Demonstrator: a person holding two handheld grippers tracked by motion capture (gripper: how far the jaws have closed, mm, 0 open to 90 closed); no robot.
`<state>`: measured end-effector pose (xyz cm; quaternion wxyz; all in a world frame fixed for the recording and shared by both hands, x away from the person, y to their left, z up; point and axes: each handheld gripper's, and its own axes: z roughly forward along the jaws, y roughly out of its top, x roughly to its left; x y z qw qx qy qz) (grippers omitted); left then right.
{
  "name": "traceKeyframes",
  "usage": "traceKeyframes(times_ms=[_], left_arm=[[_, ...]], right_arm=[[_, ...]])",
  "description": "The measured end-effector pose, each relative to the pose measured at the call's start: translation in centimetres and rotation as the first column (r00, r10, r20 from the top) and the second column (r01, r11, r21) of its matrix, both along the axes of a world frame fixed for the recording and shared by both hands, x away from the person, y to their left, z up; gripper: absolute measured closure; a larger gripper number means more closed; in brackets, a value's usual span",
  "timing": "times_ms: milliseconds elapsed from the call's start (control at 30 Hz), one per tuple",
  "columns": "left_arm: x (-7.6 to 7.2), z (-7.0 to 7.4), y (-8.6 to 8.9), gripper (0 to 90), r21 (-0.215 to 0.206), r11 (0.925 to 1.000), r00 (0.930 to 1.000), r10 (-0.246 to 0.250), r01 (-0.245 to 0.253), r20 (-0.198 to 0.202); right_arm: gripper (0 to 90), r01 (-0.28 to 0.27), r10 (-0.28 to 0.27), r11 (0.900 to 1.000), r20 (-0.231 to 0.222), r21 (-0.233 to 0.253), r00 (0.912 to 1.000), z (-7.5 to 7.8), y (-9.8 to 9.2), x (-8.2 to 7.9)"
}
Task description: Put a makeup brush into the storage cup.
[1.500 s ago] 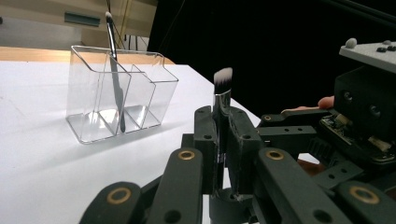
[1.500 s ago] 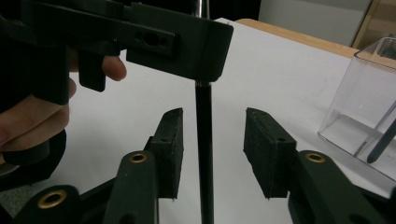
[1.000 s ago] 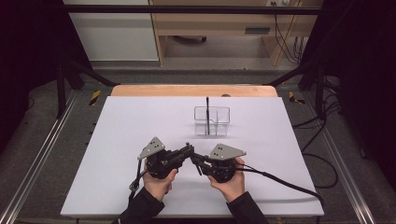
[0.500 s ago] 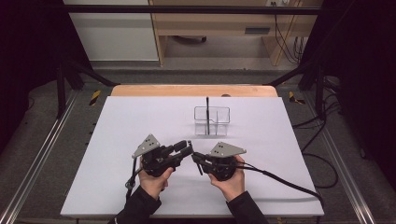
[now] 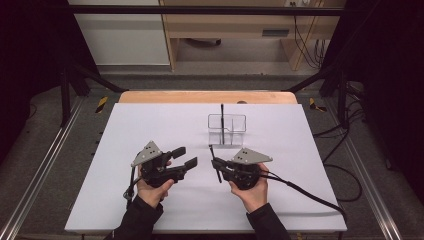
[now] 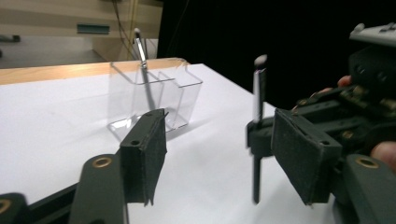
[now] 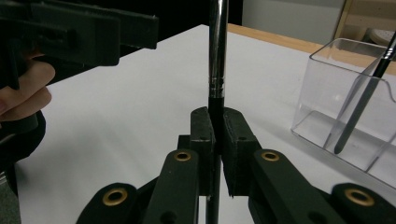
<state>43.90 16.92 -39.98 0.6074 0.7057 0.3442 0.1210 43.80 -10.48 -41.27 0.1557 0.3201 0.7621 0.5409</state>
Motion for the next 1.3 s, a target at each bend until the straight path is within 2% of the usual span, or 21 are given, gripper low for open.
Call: traceKeyframes(times_ms=[167,300,367,667,967,1300], left_arm=[[0.0,-0.2,1.1,27.4,0.028,0.9993,0.9997,0.024,-0.024,0.003],[-0.1,-0.5,1.8,22.0,0.068,0.9967,0.999,0.043,-0.044,0.012],[-0.1,-0.6,2.1,21.5,0.072,0.9963,0.9988,0.047,-0.047,0.01],[-0.1,-1.0,3.3,11.9,0.147,0.9868,0.9976,0.069,-0.068,0.004],[0.1,-1.3,4.2,9.7,0.181,0.9796,0.9959,0.09,-0.088,-0.003],[0.3,-1.6,5.1,8.6,0.212,0.9705,0.9931,0.118,-0.115,0.001]], right_arm=[[84.4,0.012,-0.012,1.0,0.004,0.014,0.9999,0.4,-0.6,0.1],[84.3,0.021,-0.021,1.0,0.007,0.023,0.9998,0.6,-0.9,0.2],[84.4,0.022,-0.022,0.999,0.007,0.025,0.9997,0.6,-0.9,0.2],[84.4,0.039,-0.041,0.998,0.024,0.051,0.9989,1.5,-1.6,0.5],[84.4,0.06,-0.062,0.996,0.032,0.069,0.9975,2.1,-2.0,0.9],[84.4,0.103,-0.11,0.987,0.046,0.12,0.9929,3.2,-2.9,1.8]])
